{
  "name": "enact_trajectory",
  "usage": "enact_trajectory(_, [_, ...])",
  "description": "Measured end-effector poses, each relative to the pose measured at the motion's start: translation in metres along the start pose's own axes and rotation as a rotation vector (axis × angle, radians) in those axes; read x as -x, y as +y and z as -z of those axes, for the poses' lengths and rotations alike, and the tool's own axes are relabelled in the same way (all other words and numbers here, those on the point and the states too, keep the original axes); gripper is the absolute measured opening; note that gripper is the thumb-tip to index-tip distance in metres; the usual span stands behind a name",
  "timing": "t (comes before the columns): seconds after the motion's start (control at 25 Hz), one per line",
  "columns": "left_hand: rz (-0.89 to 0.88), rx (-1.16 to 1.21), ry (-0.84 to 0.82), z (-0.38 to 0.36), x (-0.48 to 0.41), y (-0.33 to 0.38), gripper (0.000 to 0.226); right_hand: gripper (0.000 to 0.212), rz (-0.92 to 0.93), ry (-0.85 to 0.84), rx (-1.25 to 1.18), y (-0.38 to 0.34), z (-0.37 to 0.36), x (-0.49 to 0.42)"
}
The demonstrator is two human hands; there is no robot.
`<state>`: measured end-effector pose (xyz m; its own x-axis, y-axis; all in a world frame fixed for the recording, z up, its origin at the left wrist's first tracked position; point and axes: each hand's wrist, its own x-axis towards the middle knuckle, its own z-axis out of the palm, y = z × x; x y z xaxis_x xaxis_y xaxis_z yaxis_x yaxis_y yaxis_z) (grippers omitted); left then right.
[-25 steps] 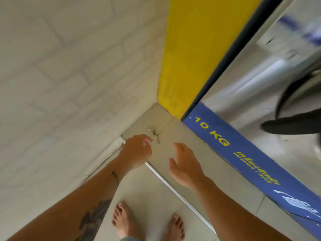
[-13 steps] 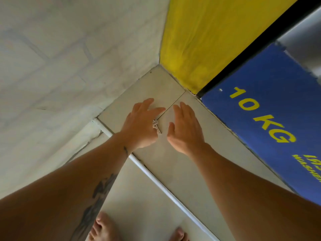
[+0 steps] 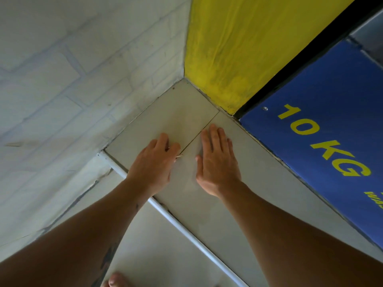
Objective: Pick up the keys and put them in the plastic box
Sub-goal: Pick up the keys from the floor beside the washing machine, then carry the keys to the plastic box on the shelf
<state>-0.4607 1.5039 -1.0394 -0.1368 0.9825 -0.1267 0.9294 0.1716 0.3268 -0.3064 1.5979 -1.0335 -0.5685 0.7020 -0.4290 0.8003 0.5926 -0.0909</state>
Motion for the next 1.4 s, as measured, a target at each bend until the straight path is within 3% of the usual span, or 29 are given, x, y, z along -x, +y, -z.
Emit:
enact_trajectory(0.12, [0.251, 0.136, -0.078, 0.023, -0.009, 0.003, 0.008, 0.072, 0.025, -0.088, -0.069, 0.003, 0.022, 0.0])
enact_trajectory(0.28, [0.709, 0.556, -0.139, 0.068, -0.009, 0.009, 0.011, 0.064, 0.012, -0.168, -0.216, 0.0, 0.07, 0.027])
enact_trajectory(0.44, [0.894, 0.927, -0.194, 0.141, 0.008, 0.026, 0.012, 0.042, 0.031, -0.133, -0.287, -0.018, 0.127, 0.072])
enact_trajectory(0.56, [1.037, 1.133, -0.208, 0.217, 0.028, 0.043, 0.011, 0.038, 0.062, -0.109, -0.297, -0.034, 0.186, 0.106])
enact_trajectory(0.76, [1.089, 1.318, -0.163, 0.362, 0.078, 0.077, 0.015, 0.037, 0.172, -0.057, -0.266, -0.068, 0.303, 0.166])
enact_trajectory(1.0, [1.029, 1.394, 0.049, 0.503, 0.156, 0.129, 0.027, 0.043, 0.31, 0.027, -0.245, -0.108, 0.434, 0.242])
enact_trajectory(1.16, [1.035, 1.464, 0.252, 0.574, 0.212, 0.175, 0.009, 0.042, 0.375, 0.046, -0.334, -0.125, 0.49, 0.296])
enact_trajectory(1.4, [1.028, 1.595, 0.591, 0.644, 0.311, 0.243, 0.007, 0.04, 0.511, -0.035, -0.512, -0.161, 0.536, 0.385])
